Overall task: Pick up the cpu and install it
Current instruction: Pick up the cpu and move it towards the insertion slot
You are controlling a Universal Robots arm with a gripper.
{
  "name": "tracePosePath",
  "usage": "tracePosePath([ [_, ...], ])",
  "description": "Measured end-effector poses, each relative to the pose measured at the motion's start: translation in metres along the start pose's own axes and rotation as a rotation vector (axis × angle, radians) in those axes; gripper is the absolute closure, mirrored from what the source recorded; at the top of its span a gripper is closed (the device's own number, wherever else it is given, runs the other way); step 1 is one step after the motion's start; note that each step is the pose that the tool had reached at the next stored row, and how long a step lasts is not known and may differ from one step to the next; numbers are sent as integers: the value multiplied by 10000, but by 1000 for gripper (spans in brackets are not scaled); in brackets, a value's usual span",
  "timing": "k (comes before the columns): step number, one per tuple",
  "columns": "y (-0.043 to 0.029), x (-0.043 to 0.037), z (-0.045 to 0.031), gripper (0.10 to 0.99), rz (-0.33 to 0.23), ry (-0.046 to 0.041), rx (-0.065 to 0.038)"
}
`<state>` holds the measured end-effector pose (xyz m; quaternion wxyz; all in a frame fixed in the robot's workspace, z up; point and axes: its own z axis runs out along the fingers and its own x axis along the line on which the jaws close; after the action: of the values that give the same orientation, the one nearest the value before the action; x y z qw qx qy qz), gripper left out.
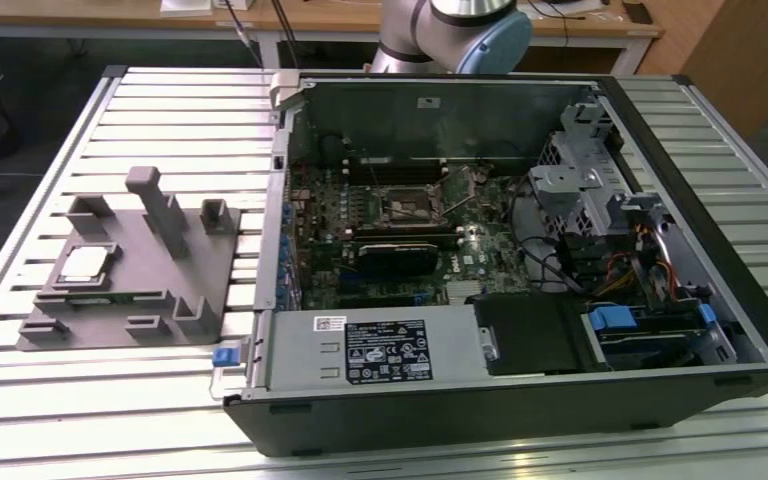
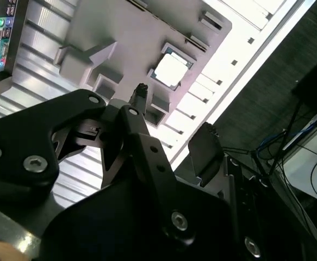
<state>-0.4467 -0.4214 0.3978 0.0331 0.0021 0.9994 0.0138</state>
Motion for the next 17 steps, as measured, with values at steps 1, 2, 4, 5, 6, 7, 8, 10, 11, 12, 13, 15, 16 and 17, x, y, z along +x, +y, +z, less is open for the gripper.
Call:
tracePosePath([
  [1,-1,0,16,498,0,23,0],
  [2,-2,1,33,498,0,57,0],
  [4,-4,3,56,498,1,90,-1],
  [5,-6,5,103,498,3,138,-1],
  [6,-6,6,120,490,3,157,0],
  [7,-7,7,137,490,4,183,1],
  [8,-7,8,154,427,5,218,1],
  [10,-8,10,179,427,7,322,1],
  [11,-7,11,190,427,9,384,1],
  [12,-5,12,199,427,11,439,1],
  [13,-3,13,207,427,13,485,0],
  [15,-2,12,216,427,17,507,-121],
  [16,-1,14,232,427,25,507,-304],
  [17,-2,15,245,427,25,506,-352],
])
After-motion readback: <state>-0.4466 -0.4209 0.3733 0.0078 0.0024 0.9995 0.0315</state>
